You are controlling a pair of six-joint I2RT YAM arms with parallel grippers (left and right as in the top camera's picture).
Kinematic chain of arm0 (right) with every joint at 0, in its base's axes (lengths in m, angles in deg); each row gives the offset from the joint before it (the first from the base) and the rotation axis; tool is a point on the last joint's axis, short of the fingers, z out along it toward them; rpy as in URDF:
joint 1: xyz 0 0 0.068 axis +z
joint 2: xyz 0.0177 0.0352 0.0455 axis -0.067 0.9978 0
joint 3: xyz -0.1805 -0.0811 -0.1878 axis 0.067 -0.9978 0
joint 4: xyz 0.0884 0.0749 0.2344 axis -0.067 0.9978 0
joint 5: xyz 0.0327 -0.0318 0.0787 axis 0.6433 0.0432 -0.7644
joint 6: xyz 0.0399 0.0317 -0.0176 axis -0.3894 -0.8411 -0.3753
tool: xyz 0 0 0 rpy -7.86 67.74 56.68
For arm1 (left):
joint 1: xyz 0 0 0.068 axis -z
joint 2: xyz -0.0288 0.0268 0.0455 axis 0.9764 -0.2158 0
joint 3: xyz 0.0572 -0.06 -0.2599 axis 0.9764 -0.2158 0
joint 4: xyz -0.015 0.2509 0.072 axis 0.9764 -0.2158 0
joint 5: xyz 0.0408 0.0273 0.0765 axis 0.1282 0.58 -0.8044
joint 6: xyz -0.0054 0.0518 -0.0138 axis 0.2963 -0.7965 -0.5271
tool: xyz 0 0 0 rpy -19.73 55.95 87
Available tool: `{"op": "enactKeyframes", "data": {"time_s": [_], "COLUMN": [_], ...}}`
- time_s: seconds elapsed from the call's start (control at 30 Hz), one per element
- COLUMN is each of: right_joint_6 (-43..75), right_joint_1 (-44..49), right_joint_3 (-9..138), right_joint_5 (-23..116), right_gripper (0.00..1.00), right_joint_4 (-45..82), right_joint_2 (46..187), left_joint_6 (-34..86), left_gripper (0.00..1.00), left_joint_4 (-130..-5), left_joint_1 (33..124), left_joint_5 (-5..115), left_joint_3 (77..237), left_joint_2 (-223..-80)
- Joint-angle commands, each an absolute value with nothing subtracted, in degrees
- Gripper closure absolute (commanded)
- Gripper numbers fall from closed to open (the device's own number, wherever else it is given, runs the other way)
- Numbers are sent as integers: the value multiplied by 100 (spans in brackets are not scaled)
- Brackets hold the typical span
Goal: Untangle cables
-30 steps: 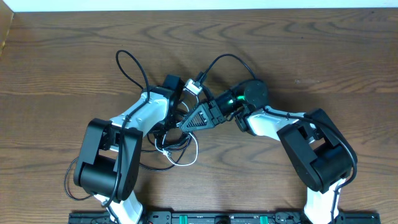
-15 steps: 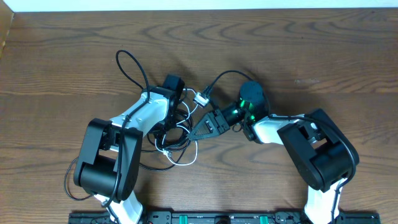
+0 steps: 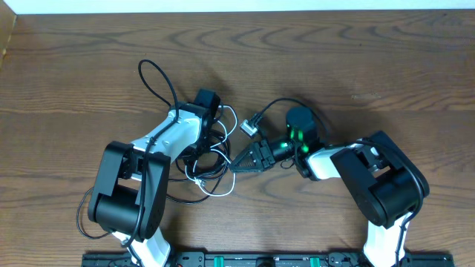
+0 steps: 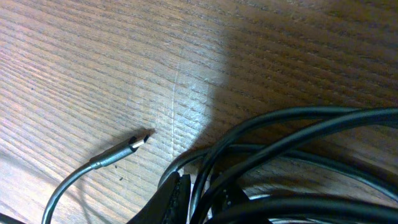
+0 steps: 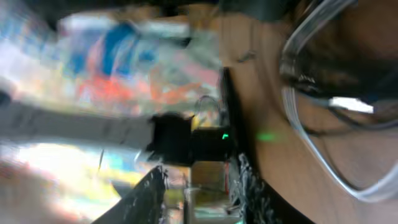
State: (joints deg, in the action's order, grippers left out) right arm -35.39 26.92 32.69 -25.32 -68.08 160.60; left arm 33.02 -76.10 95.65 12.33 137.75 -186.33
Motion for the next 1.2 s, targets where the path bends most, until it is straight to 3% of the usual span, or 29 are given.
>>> {"op": "enactKeyframes", "data": {"time_s": [0.0,0.17,0.47,0.77,1.03,1.17], "right_joint_6": [-2212,-1473,-1471,-1495,-1548,-1913], "right_joint_1": [2662,2662,2797,3440,3732,3746], "right_joint_3": [3221,3221,3221,3221,3221,3221], "right_joint_5": [-1607,-976,45,1232,1330,1328], "right_gripper": [63,63,47,44,54,69], "right_joint_4": [-5849,-4964,-4450,-4122,-4441,-4494], "right_joint_2": [15990,15990,15990,15990,15990,15990], "left_joint_6": [3348,3348,3348,3348,3348,3348], "left_gripper": [80,80,80,80,80,80], "left_joint_4": [-7620,-7618,-7618,-7618,-7618,-7618], "left_joint_1": [9587,9587,9587,9587,9587,9587], "left_joint_5": [1543,1546,1546,1546,1546,1546], "left_joint_3": [13541,13541,13541,13541,13541,13541], "left_joint_2": [-18956,-18956,-18956,-18956,-18956,-18956]}}
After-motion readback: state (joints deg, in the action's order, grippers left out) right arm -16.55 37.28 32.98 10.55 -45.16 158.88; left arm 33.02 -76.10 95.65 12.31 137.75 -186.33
